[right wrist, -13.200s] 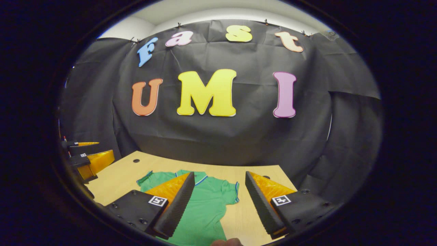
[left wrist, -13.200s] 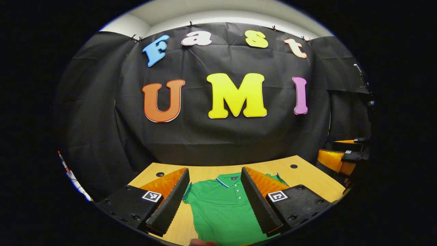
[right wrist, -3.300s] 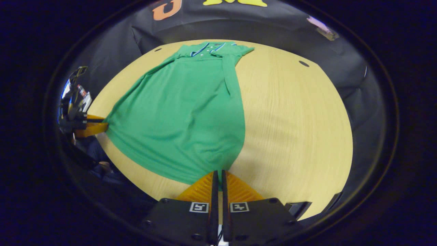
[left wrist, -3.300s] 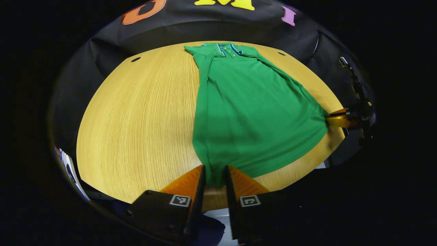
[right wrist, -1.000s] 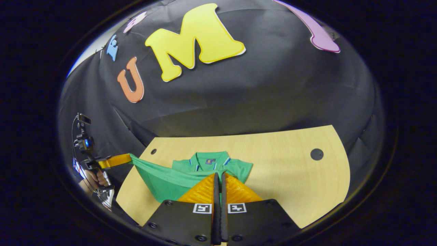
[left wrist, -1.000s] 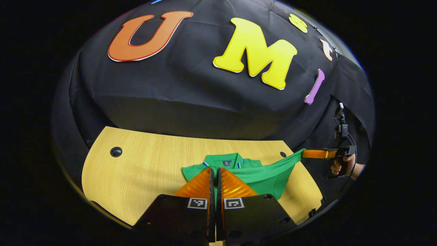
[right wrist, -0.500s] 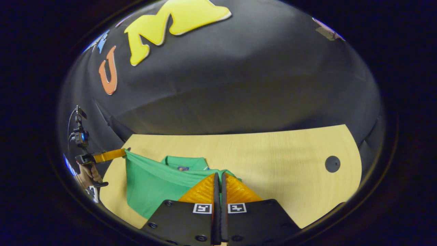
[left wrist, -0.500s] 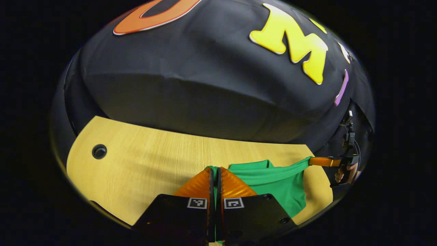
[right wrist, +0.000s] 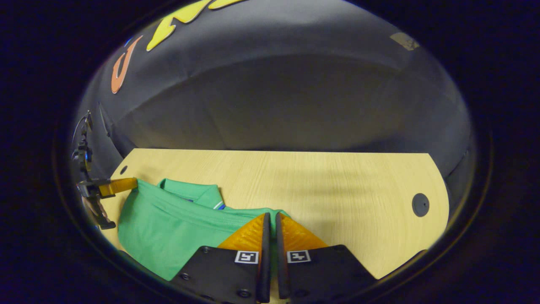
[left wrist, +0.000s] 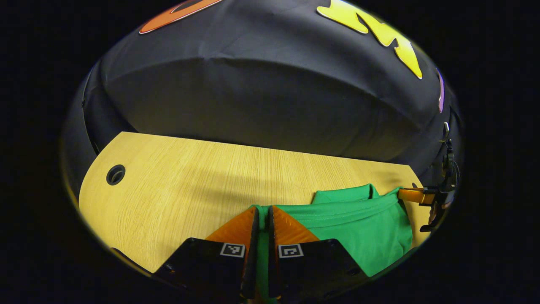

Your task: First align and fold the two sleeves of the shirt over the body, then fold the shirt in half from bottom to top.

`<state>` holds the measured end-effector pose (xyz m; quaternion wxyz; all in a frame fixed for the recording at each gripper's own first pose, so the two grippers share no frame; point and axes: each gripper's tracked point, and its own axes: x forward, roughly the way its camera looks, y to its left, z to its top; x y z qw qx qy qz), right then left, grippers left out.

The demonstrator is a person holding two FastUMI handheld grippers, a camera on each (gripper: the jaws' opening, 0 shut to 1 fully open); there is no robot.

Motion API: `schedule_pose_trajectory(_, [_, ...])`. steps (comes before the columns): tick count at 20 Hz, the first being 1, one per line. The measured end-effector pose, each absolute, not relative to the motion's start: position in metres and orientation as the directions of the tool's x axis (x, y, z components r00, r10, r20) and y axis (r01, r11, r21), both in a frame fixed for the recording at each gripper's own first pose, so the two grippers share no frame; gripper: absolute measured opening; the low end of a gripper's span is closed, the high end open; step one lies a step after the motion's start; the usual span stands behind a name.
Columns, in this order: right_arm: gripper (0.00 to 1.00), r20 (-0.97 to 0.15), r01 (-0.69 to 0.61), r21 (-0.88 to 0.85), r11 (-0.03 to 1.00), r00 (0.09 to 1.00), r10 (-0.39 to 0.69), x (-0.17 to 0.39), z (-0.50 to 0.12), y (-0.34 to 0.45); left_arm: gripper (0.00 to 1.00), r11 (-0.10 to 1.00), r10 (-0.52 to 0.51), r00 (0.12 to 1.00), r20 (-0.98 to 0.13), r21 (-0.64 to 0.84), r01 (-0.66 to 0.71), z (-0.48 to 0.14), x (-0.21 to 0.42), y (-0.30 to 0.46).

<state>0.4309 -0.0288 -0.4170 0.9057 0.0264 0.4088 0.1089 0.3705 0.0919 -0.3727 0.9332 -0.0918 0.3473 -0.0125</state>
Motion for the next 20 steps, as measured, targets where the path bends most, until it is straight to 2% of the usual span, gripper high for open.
schedule_pose_trajectory(1, [0.13,-0.731,-0.174,0.147,0.974,0.644,0.226,0.431,-0.412,-0.027,0.08,0.985,-0.079,0.754,-0.652,-0.168,-0.042,-0.371,0.368,0.093])
schedule_pose_trajectory(2, [0.21,-0.721,-0.175,0.154,0.973,0.653,0.231,0.429,-0.403,-0.024,0.26,0.988,-0.06,0.754,-0.654,-0.148,-0.05,-0.368,0.365,0.097])
schedule_pose_trajectory(4, [0.51,-0.693,-0.169,0.14,0.976,0.687,0.219,0.429,-0.384,-0.026,0.33,0.987,-0.054,0.763,-0.644,-0.149,-0.057,-0.353,0.358,0.098])
schedule_pose_trajectory(5, [0.66,-0.678,-0.163,0.121,0.979,0.707,0.201,0.425,-0.37,-0.028,0.47,0.987,-0.041,0.769,-0.638,-0.144,-0.067,-0.342,0.353,0.101])
schedule_pose_trajectory(6, [0.81,-0.657,-0.149,0.105,0.983,0.732,0.181,0.421,-0.353,-0.03,0.53,0.987,-0.028,0.778,-0.628,-0.14,-0.077,-0.331,0.345,0.103])
schedule_pose_trajectory(7, [0.76,-0.636,-0.134,0.099,0.986,0.754,0.166,0.414,-0.334,-0.03,0.7,0.987,-0.028,0.792,-0.61,-0.143,-0.075,-0.315,0.337,0.101])
schedule_pose_trajectory(8, [0.83,-0.612,-0.117,0.089,0.989,0.777,0.147,0.404,-0.312,-0.029,0.61,0.987,-0.026,0.804,-0.594,-0.142,-0.072,-0.298,0.327,0.098])
schedule_pose_trajectory(10, [0.9,-0.553,-0.11,0.099,0.989,0.82,0.147,0.38,-0.263,-0.019,0.82,0.989,-0.018,0.833,-0.553,-0.131,-0.066,-0.258,0.304,0.095])
schedule_pose_trajectory(11, [0.91,-0.527,-0.11,0.099,0.989,0.837,0.146,0.363,-0.238,-0.016,0.98,0.99,-0.013,0.85,-0.526,-0.127,-0.063,-0.235,0.294,0.091])
schedule_pose_trajectory(12, [0.96,-0.496,-0.115,0.101,0.988,0.855,0.15,0.347,-0.211,-0.01,0.98,0.99,-0.009,0.867,-0.498,-0.13,-0.064,-0.212,0.28,0.088])
schedule_pose_trajectory(16, [0.95,-0.344,-0.125,0.083,0.989,0.928,0.147,0.257,-0.101,0.004,0.99,0.982,-0.043,0.929,-0.368,-0.189,-0.03,-0.11,0.21,0.06])
schedule_pose_trajectory(20, [0.93,-0.172,-0.105,0.032,0.994,0.979,0.109,0.172,-0.015,0.0,0.99,0.991,-0.001,0.976,-0.216,-0.129,-0.027,-0.022,0.138,0.037])
